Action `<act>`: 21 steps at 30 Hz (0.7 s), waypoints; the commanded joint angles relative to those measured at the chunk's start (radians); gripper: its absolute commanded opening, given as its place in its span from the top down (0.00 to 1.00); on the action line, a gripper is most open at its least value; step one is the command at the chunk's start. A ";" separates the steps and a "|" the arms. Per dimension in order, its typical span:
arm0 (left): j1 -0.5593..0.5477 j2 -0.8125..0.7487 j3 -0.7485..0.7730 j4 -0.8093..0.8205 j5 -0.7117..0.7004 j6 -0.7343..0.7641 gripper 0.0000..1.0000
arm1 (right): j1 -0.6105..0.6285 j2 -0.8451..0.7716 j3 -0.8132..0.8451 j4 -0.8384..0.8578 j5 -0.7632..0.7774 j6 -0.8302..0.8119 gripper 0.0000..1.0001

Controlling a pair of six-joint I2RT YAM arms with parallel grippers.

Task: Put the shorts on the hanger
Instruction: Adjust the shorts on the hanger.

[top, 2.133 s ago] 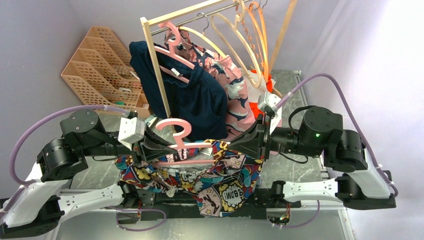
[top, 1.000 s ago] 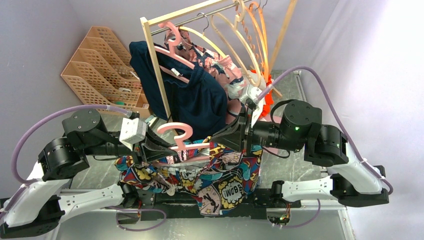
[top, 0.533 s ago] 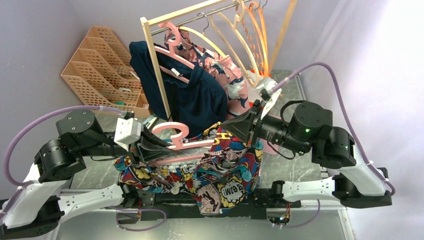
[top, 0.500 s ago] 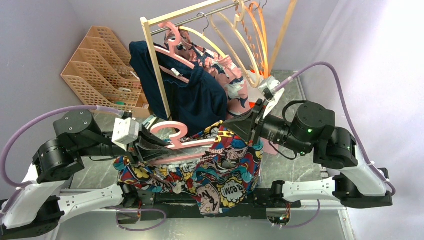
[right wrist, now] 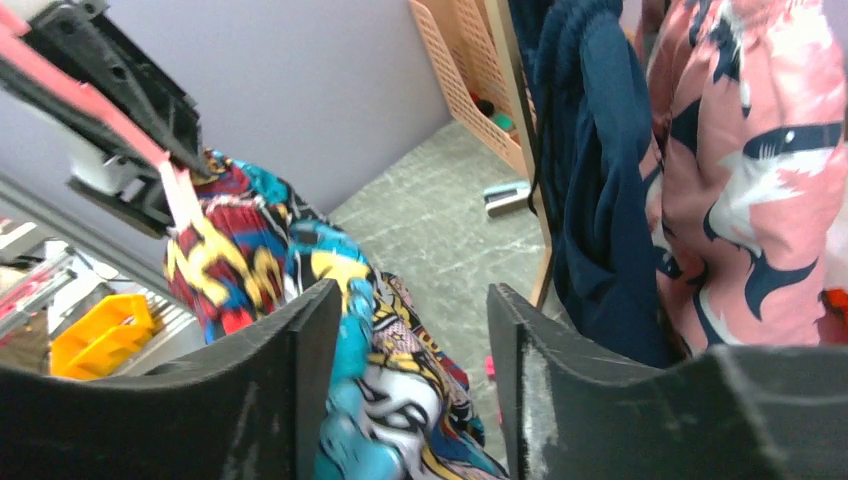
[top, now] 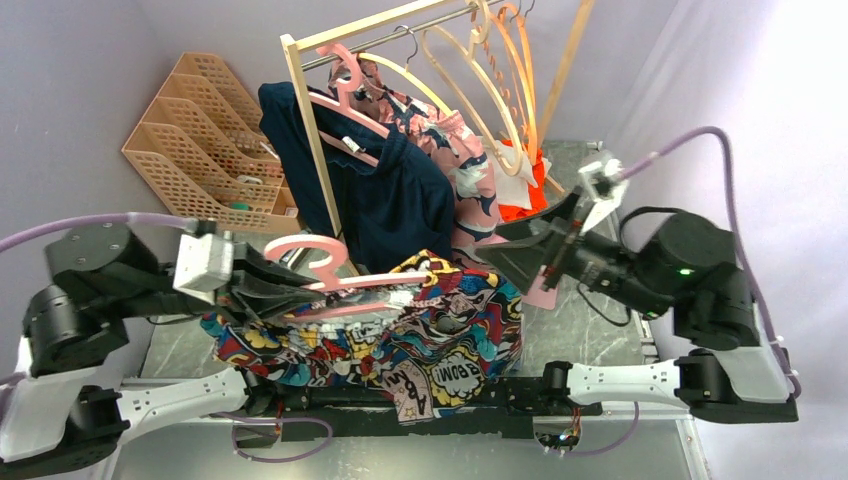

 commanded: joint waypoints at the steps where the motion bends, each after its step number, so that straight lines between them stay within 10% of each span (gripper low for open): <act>1: -0.001 0.014 0.157 0.028 -0.054 0.039 0.93 | -0.002 -0.051 0.049 -0.003 -0.119 -0.057 0.39; 21: -0.001 0.051 0.230 -0.050 -0.114 0.065 0.93 | -0.003 -0.148 0.019 0.029 -0.201 -0.122 0.35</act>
